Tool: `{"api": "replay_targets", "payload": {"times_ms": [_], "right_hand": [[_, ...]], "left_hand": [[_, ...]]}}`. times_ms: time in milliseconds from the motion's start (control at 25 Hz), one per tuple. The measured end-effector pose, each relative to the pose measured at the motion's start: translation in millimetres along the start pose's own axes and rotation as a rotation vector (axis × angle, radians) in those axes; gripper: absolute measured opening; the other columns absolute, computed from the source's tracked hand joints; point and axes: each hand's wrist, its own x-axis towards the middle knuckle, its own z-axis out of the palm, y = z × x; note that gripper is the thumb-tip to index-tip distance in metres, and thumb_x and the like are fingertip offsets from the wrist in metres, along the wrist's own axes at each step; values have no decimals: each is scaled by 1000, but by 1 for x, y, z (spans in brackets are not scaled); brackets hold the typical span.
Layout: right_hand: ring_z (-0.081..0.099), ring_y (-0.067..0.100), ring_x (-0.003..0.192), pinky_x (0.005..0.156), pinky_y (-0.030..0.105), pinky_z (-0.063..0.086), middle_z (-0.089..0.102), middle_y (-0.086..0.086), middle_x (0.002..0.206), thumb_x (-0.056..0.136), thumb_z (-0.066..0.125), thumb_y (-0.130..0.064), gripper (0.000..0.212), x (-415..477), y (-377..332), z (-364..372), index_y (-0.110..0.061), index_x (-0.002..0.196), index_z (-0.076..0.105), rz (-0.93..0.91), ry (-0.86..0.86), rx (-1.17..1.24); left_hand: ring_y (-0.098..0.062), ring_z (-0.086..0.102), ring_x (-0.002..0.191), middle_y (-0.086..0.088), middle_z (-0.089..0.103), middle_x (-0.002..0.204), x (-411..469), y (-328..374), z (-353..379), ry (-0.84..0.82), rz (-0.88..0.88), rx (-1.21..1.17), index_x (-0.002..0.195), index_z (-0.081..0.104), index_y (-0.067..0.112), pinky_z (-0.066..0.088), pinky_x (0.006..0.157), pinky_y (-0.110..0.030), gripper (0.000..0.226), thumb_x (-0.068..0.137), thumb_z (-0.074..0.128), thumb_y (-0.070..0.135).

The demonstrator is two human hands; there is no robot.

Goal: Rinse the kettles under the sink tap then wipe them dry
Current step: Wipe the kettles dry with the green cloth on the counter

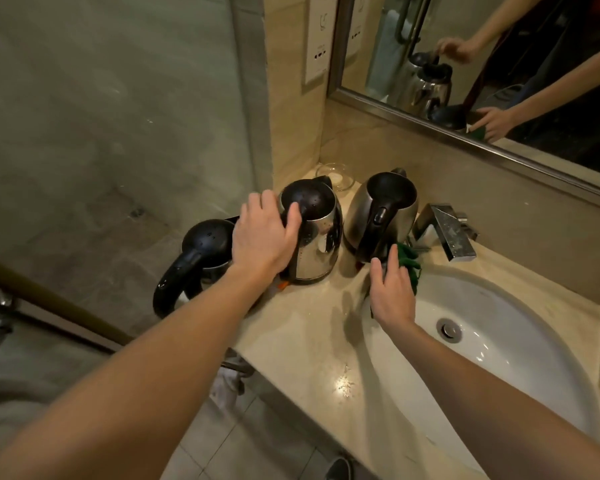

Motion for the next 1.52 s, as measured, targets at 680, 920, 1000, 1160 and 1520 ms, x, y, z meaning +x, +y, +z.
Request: {"api": "replay_targets", "payload": {"times_ms": [680,920,1000,1160,1520], "right_hand": [[21,20,150,119,35,17,26,-1,163,106,26,-46,58,-60,-47,1,-25,159,15,118,84,492],[32,18,145,119,34,19,37,-5,157,96,34,-67,70,-81,-78,7,-32,156,28,245,47,911],[45,23,138,115,48,32,52,-4,147,65,47,-94,98,-75,-84,21,-41,147,42,302,-3,1057],[56,30,128,100,44,44,58,0,140,48,55,-95,113,-71,-99,27,-41,147,41,349,9,1142],[45,34,132,108,57,38,44,6,149,61,33,-85,105,-62,-111,38,-41,154,14,519,159,1096]], "left_hand": [[-20,61,46,-12,63,58,-20,3,22,-284,-660,-789,119,66,7,54,50,-28,79,103,15,64],[-32,72,63,-20,72,73,-53,17,22,-329,-693,-878,96,69,7,64,71,-45,80,99,18,69],[-31,69,55,-20,70,65,-62,18,19,-351,-694,-873,93,70,5,64,67,-44,81,100,18,67],[-26,64,52,-13,67,60,-77,20,11,-339,-693,-809,92,72,8,56,52,-27,77,102,20,65],[-24,65,71,-15,69,91,-84,17,25,-266,-785,-870,105,65,5,52,62,-30,63,105,25,54]]}}
